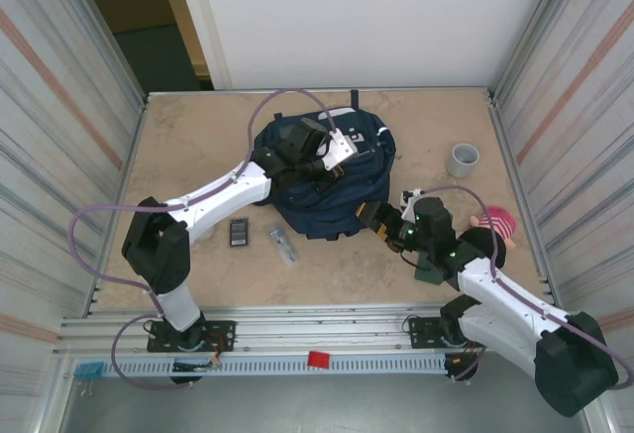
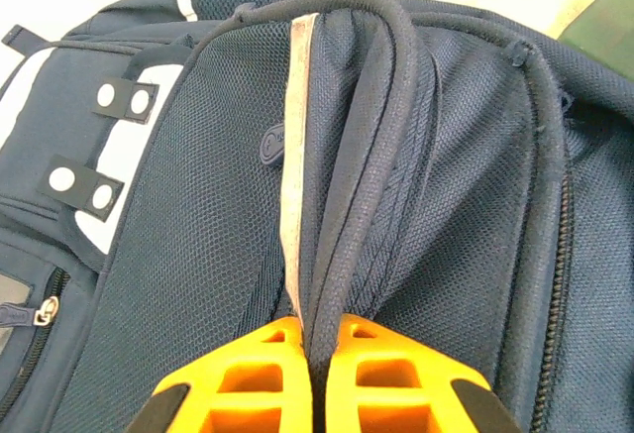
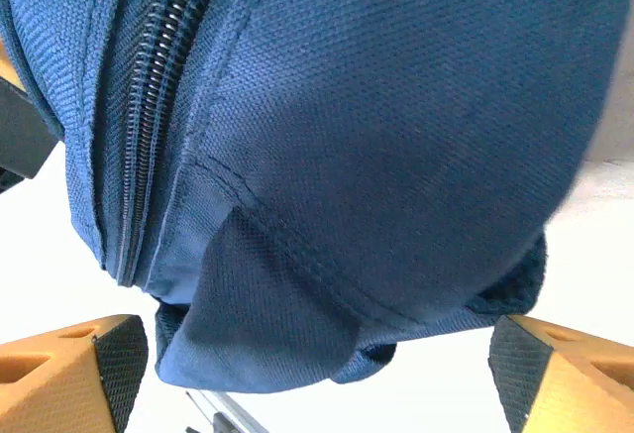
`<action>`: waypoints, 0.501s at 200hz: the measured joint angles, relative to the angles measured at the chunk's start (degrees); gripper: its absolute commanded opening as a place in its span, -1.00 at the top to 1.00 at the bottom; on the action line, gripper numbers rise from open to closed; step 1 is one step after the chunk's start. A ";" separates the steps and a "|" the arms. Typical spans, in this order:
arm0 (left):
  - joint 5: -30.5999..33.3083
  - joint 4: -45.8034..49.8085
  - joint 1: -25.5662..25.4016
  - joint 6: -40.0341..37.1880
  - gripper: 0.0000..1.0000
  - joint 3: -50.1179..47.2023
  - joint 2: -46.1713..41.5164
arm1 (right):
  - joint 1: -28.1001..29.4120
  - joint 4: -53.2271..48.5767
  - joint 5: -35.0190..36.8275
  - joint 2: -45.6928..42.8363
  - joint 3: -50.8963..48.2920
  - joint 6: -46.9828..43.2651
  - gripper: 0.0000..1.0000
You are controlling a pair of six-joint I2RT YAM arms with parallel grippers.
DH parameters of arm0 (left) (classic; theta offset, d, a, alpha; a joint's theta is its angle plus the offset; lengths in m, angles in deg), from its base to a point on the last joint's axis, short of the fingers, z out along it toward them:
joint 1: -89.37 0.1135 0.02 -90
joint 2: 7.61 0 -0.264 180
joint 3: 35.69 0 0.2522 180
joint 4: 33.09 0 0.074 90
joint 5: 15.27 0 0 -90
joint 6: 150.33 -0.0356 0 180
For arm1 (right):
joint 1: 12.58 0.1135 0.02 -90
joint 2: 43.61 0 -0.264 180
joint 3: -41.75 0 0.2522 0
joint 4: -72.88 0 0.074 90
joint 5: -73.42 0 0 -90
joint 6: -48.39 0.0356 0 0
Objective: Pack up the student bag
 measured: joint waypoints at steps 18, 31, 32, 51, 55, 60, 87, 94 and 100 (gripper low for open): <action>-1.22 0.02 0.07 2.19 1.00 0.00 -0.59 | 0.46 3.15 0.92 2.23 -0.26 1.49 -0.03; -1.88 0.20 0.11 3.34 1.00 0.22 -0.98 | 0.68 4.61 1.88 3.89 -0.33 2.45 0.22; -1.97 0.33 0.11 3.41 1.00 0.28 -1.01 | 0.70 4.72 1.99 3.96 -0.33 2.49 0.23; -2.36 2.51 0.17 3.50 1.00 2.14 -1.05 | 0.83 5.84 3.74 5.70 -0.72 2.25 0.62; -2.36 3.10 0.17 3.45 1.00 2.62 -1.05 | 0.92 5.88 4.20 5.99 -0.81 2.62 0.69; -2.38 4.09 0.35 3.06 1.00 3.43 -1.05 | 0.94 5.86 4.63 6.43 -0.98 2.19 0.76; -4.09 12.28 1.77 -1.14 1.00 9.55 -0.83 | 1.25 7.87 6.78 7.89 -3.06 1.03 0.91; -4.74 15.19 2.01 -2.60 1.00 11.72 -0.42 | 1.62 9.16 7.37 7.98 -3.76 1.01 0.91; -5.31 17.64 2.12 -3.96 1.00 13.77 0.07 | 2.05 10.03 7.80 8.00 -4.13 0.96 0.91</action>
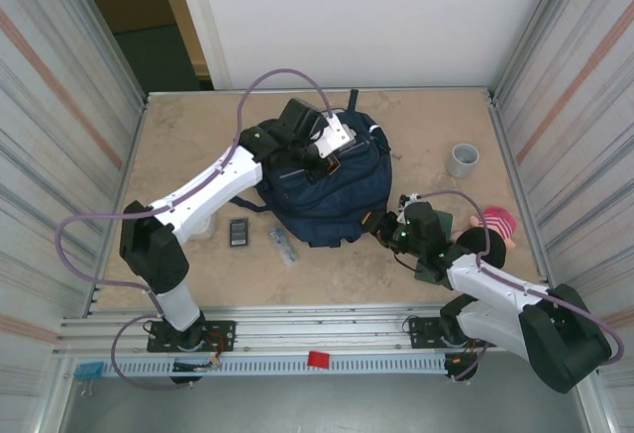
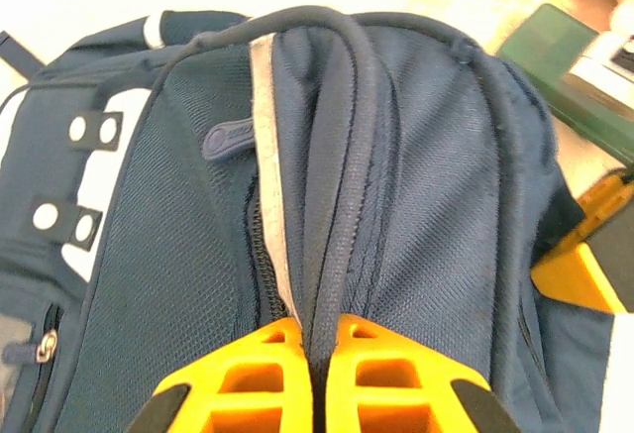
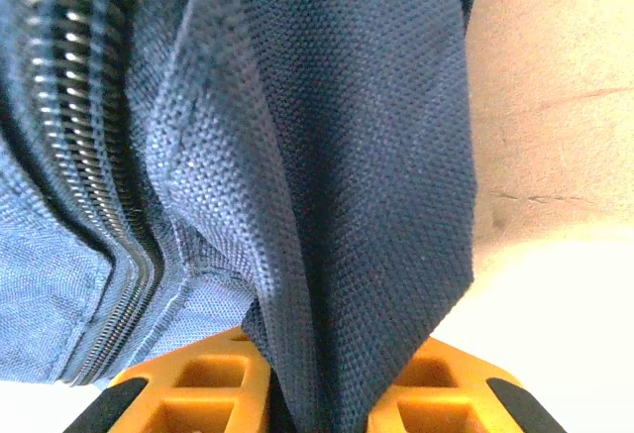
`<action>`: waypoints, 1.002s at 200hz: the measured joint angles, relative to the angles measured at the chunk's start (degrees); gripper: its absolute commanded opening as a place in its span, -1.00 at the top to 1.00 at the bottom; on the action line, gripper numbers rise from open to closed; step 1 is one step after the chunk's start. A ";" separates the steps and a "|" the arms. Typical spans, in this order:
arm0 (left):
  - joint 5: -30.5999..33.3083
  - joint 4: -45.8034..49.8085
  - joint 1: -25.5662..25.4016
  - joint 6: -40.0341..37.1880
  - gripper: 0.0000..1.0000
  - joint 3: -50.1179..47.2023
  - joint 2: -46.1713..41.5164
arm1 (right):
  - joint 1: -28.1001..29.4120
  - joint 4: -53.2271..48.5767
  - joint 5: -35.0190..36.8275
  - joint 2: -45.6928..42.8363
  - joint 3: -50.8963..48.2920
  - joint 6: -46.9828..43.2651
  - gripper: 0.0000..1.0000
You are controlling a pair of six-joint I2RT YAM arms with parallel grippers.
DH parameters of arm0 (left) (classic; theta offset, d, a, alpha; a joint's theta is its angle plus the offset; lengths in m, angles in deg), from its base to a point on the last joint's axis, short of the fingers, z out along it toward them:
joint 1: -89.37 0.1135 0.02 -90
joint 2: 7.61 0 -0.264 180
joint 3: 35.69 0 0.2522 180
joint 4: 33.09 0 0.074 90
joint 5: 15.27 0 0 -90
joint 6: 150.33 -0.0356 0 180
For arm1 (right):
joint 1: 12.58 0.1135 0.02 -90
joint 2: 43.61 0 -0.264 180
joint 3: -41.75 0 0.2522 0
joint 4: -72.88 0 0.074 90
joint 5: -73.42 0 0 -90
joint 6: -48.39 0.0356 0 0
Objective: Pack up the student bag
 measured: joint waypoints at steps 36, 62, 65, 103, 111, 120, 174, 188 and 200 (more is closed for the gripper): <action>-2.49 9.99 0.70 -8.81 1.00 7.17 2.08 | 4.57 2.56 3.87 -0.50 -0.66 -0.66 0.69; -5.51 12.33 1.66 -16.61 1.00 7.78 2.08 | 6.51 0.09 5.03 -2.40 -0.33 -4.52 0.09; -6.01 12.37 1.75 -17.49 1.00 7.78 2.08 | 6.58 -0.70 5.18 -2.80 -0.22 -4.61 0.05; -14.45 11.08 3.93 -30.23 1.00 5.05 1.97 | 6.25 -12.20 5.51 -12.26 1.25 -11.72 -0.32; -16.13 10.71 4.35 -32.89 1.00 4.00 1.88 | 5.92 -14.38 5.44 -15.04 1.27 -12.68 -0.34; -17.62 10.67 4.66 -35.85 1.00 3.04 1.81 | 5.25 -17.27 5.55 -18.71 1.36 -13.84 -0.35; -25.92 8.22 7.67 -47.74 1.00 -7.98 -3.85 | -0.33 -29.83 3.41 -36.57 3.87 -27.45 -0.40; -28.17 6.25 9.25 -49.27 1.00 -13.20 -7.37 | -2.49 -31.39 0.94 -38.10 4.74 -32.50 -0.47; -29.77 4.28 10.71 -49.96 1.00 -17.70 -10.82 | -4.81 -32.33 -2.27 -37.86 5.53 -36.35 -0.50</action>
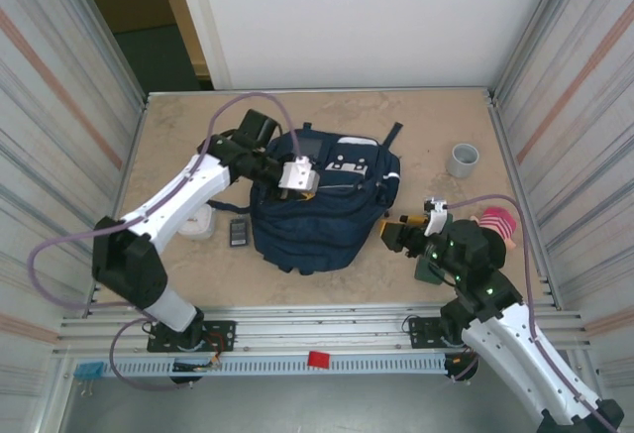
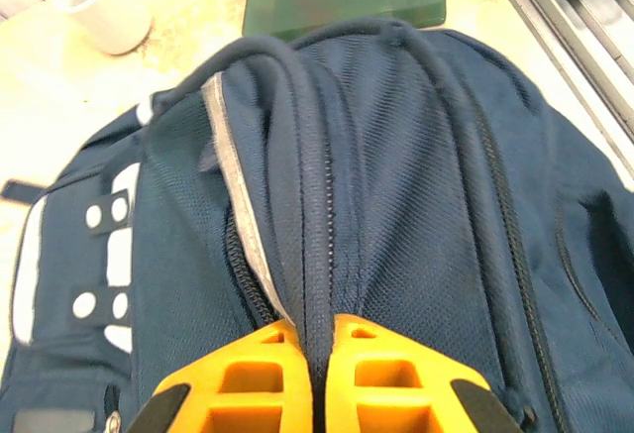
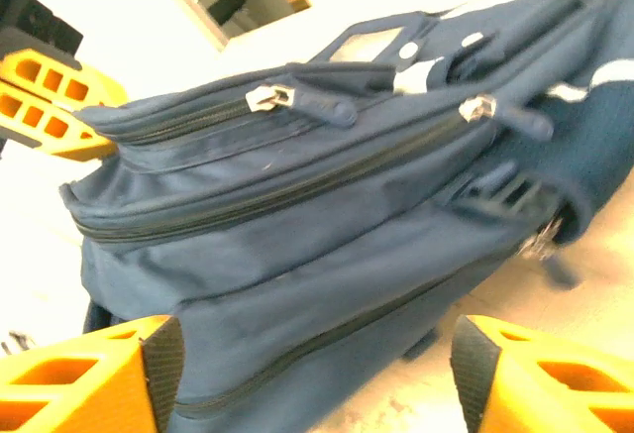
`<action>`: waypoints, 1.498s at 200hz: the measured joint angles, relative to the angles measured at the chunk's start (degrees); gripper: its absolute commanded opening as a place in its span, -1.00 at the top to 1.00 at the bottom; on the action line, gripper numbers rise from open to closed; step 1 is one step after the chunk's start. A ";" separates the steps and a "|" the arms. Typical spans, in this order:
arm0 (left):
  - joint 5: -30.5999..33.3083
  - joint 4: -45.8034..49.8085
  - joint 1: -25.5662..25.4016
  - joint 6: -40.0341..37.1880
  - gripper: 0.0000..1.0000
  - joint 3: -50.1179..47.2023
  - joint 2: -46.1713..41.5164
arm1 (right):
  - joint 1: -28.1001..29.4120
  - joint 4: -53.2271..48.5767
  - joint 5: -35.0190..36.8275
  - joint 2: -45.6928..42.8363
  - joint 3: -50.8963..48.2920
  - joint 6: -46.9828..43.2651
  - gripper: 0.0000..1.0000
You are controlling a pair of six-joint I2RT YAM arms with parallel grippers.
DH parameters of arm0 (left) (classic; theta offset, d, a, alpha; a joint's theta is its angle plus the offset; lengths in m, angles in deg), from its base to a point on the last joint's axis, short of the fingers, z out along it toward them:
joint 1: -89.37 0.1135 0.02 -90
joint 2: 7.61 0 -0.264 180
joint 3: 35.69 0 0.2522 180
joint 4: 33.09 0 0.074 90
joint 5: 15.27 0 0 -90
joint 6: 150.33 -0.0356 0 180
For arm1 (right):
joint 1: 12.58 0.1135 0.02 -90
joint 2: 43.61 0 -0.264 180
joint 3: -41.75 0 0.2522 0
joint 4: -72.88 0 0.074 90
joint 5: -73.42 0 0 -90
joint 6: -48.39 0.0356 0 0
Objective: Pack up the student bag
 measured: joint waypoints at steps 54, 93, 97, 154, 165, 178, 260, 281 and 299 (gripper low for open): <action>-6.86 -6.14 3.45 -0.70 1.00 -10.97 -8.00 | -11.32 0.37 -17.90 18.67 8.07 -10.05 -0.70; -9.40 -7.98 4.57 -0.68 1.00 -13.05 -8.09 | -17.57 0.66 -29.31 34.60 13.55 -15.52 -0.76; -9.55 -8.11 4.59 -0.68 1.00 -13.07 -8.09 | -18.10 0.74 -30.27 35.91 13.94 -16.09 -0.76; -10.43 -9.09 4.92 -0.68 1.00 -13.42 -8.44 | -22.14 3.30 -40.59 52.78 19.71 -19.39 -0.66; -10.45 -9.14 4.92 -0.66 1.00 -13.42 -8.46 | -22.16 3.63 -42.01 55.28 20.72 -19.76 -0.65; -10.47 -9.14 4.92 -0.66 1.00 -13.40 -8.46 | -22.16 4.15 -43.54 58.01 21.81 -20.37 -0.59; -11.32 -9.40 5.62 0.20 1.00 -13.42 -8.46 | -21.05 1.27 -47.39 61.11 23.23 -26.60 0.25; -11.74 -9.55 5.84 0.39 1.00 -13.42 -8.46 | -21.03 0.68 -47.36 61.11 23.23 -27.08 0.45; -11.87 -9.60 5.95 0.46 1.00 -13.42 -8.46 | -21.03 0.24 -47.43 61.11 23.23 -26.99 0.58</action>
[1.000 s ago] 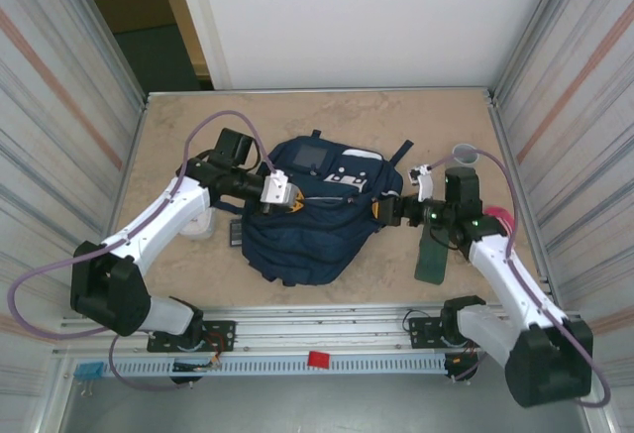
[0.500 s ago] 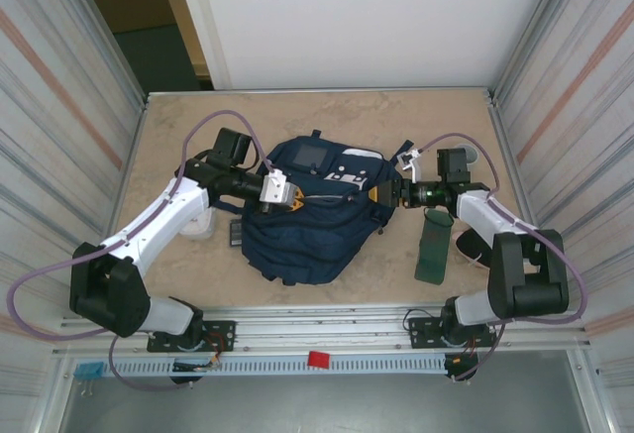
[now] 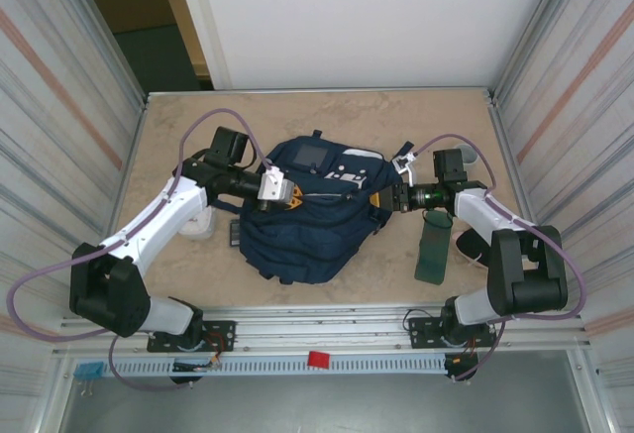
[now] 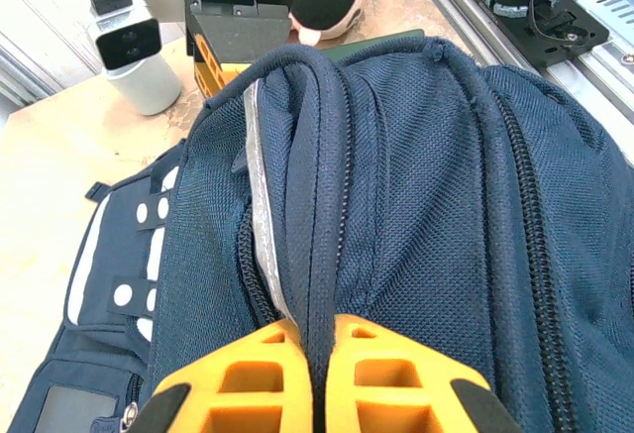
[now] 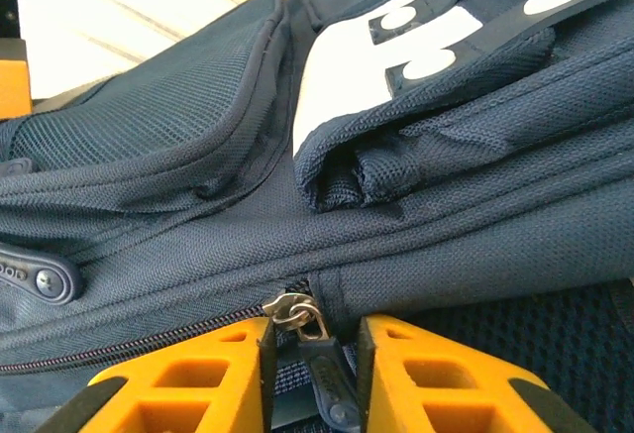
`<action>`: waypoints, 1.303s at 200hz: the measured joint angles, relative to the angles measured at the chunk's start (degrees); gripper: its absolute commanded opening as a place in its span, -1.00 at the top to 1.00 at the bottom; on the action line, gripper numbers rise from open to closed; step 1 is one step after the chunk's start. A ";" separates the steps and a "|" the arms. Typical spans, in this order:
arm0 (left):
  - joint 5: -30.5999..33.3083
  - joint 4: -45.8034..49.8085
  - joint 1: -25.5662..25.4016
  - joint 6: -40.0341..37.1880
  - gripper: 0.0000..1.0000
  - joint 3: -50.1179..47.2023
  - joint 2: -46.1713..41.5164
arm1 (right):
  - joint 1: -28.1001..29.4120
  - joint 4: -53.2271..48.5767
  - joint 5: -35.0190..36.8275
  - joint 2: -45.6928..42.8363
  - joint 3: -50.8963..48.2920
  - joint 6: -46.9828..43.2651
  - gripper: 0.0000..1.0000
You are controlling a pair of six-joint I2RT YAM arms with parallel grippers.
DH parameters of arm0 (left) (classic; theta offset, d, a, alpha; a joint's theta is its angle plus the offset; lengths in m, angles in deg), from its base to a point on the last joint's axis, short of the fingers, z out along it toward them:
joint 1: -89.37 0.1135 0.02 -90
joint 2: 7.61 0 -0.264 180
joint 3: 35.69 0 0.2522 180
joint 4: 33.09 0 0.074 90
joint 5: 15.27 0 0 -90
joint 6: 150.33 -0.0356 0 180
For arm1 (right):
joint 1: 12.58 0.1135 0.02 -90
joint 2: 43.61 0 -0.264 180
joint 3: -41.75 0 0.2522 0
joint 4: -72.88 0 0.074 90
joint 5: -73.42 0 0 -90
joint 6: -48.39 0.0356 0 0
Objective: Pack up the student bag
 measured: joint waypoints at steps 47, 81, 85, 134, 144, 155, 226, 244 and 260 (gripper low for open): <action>0.02 -1.42 -0.02 0.79 1.00 -0.04 0.00 | 0.70 -0.09 -0.57 -0.20 0.00 0.33 0.79; 0.02 -1.84 -0.02 1.44 1.00 -0.09 0.00 | 0.98 0.68 -0.24 -1.09 -0.02 0.90 0.61; 0.00 -1.97 -0.02 1.49 1.00 -0.09 0.00 | 1.05 1.01 -0.13 -1.11 -0.02 1.46 0.59; 0.15 -5.44 -0.02 5.03 1.00 -1.09 0.00 | 1.84 4.02 1.95 -1.20 -0.13 4.61 0.97; 0.63 -6.12 -0.02 6.49 1.00 -1.38 0.00 | 1.84 4.24 2.75 -1.66 -0.20 5.07 1.00; 1.29 -6.78 -0.02 7.89 1.00 -1.53 0.00 | 1.86 4.26 3.82 -2.75 -0.37 5.42 1.00; 11.82 -12.33 -2.95 17.49 1.00 -1.60 0.00 | 8.22 1.36 8.07 -13.79 -0.57 8.26 1.00; 14.91 -13.51 -4.00 19.87 1.00 -1.60 0.00 | 11.58 1.16 9.18 -15.02 -0.57 9.92 1.00; 17.97 -14.64 -5.18 21.64 1.00 -1.66 0.00 | 14.19 1.22 10.47 -15.82 -0.57 12.00 1.00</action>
